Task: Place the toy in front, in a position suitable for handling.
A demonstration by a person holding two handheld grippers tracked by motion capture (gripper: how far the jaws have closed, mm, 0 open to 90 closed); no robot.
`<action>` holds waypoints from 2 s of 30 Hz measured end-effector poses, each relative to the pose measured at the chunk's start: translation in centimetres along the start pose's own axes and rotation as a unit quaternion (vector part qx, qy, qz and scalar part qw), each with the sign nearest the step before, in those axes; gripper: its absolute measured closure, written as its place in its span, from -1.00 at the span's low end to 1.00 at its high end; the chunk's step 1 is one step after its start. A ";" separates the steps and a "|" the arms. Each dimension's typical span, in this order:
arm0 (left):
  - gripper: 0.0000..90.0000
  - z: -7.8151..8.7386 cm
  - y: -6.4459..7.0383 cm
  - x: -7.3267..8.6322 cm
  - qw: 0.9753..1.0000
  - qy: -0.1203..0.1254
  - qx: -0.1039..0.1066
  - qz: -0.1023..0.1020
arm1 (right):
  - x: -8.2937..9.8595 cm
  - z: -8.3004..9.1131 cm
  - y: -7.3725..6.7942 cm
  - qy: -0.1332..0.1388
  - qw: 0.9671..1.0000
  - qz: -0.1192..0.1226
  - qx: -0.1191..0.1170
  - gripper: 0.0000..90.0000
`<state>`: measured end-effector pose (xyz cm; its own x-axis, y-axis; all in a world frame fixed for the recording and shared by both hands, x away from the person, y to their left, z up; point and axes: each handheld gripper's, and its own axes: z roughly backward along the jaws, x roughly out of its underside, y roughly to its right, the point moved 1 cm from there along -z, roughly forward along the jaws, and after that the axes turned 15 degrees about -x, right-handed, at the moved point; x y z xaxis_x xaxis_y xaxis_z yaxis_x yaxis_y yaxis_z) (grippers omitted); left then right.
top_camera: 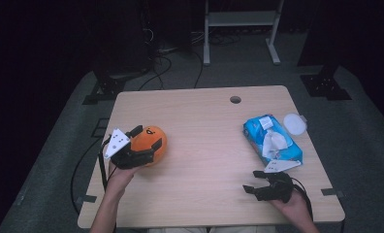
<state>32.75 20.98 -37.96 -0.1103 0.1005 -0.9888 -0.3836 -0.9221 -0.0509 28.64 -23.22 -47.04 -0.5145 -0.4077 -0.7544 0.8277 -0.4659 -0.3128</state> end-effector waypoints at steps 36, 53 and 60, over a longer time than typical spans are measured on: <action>-0.52 -1.7 -4.0 4.6 0.995 -0.068 -0.067 -0.018 | 0.0 -0.3 -0.2 -0.003 1.000 0.003 -0.003 -0.39; -0.17 -3.0 -4.0 6.5 0.991 -0.114 -0.069 -0.023 | 0.0 0.1 -0.2 0.006 1.000 -0.001 -0.001 -0.39; 0.16 -3.5 -4.3 7.2 0.988 -0.127 -0.079 -0.025 | 0.0 0.4 -0.4 0.010 1.000 0.001 0.007 -0.39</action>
<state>36.81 24.34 -45.36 -0.3295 0.2199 -0.9182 -0.2492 -0.9583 -0.1401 28.24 -23.35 -46.65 -0.5080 -0.3930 -0.7665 0.8257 -0.4756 -0.3034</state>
